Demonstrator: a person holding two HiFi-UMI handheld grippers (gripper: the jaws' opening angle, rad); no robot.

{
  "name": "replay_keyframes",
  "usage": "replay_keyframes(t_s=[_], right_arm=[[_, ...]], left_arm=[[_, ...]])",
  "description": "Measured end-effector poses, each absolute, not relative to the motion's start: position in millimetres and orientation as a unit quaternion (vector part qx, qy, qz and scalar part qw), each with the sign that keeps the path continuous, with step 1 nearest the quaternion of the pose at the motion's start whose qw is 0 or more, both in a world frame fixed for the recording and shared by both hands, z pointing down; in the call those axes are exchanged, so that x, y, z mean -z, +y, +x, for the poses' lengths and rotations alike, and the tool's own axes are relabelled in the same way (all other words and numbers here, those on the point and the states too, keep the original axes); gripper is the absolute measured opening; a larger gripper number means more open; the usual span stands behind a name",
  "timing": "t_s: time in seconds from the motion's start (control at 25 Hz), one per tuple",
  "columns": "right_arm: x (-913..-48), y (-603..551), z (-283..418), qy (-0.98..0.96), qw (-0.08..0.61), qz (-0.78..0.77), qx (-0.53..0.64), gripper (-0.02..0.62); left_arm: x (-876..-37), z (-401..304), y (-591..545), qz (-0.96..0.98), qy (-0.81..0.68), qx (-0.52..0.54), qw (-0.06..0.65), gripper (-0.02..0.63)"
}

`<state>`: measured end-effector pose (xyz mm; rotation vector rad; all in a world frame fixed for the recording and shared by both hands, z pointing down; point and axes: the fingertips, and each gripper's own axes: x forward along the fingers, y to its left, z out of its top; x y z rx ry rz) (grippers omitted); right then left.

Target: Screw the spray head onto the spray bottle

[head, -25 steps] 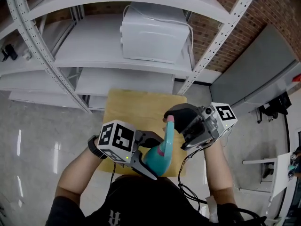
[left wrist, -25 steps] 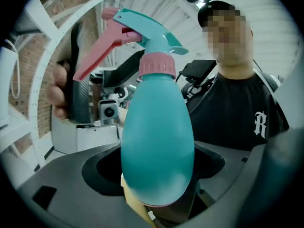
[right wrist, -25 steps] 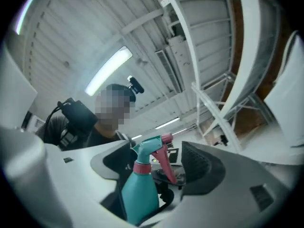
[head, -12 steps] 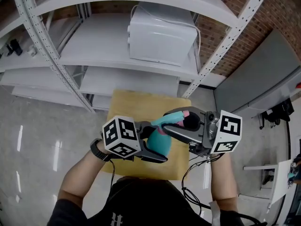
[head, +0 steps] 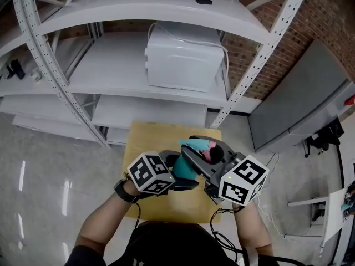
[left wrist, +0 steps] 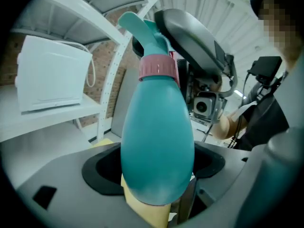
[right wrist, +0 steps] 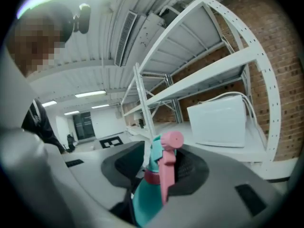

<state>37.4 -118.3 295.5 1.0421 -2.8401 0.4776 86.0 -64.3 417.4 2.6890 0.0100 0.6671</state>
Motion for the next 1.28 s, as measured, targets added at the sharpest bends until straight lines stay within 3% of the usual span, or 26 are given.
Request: replay_keyframes(t_s=[0.12, 0.28, 0.36, 0.6, 0.8, 0.84, 0.92, 1.0, 1.28], right_arm=[[-263, -86, 48, -0.953, -0.032, 0.24, -0.181, 0.235], [-216, -47, 98, -0.962, -0.198, 0.049, -0.183, 0.241], [-214, -40, 108, -0.958, -0.232, -0.036, -0.165, 0.241], [-232, 0, 59, -0.959, -0.145, -0.232, -0.076, 0.241], [-236, 29, 43, -0.949, -0.095, -0.299, -0.031, 0.241], [-237, 27, 40, -0.954, -0.086, -0.286, -0.032, 0.238], [-238, 12, 35, -0.968, -0.074, -0.235, -0.05, 0.151], [-242, -7, 34, -0.981, -0.057, -0.167, -0.076, 0.124], [-280, -80, 33, -0.982, 0.051, 0.128, -0.132, 0.106]], left_arm=[[-396, 87, -37, 0.957, 0.093, -0.204, 0.181, 0.402], [-358, 73, 16, 0.94, 0.256, -0.153, 0.167, 0.402], [-342, 67, 40, 0.92, 0.331, -0.137, 0.161, 0.402], [-337, 64, 98, 0.859, 0.468, -0.146, 0.149, 0.402], [-348, 64, 106, 0.847, 0.482, -0.164, 0.155, 0.402], [-349, 65, 102, 0.852, 0.472, -0.161, 0.158, 0.402], [-350, 69, 87, 0.872, 0.434, -0.152, 0.169, 0.402], [-353, 74, 67, 0.898, 0.374, -0.15, 0.178, 0.402], [-401, 83, -19, 0.95, 0.092, -0.237, 0.182, 0.402]])
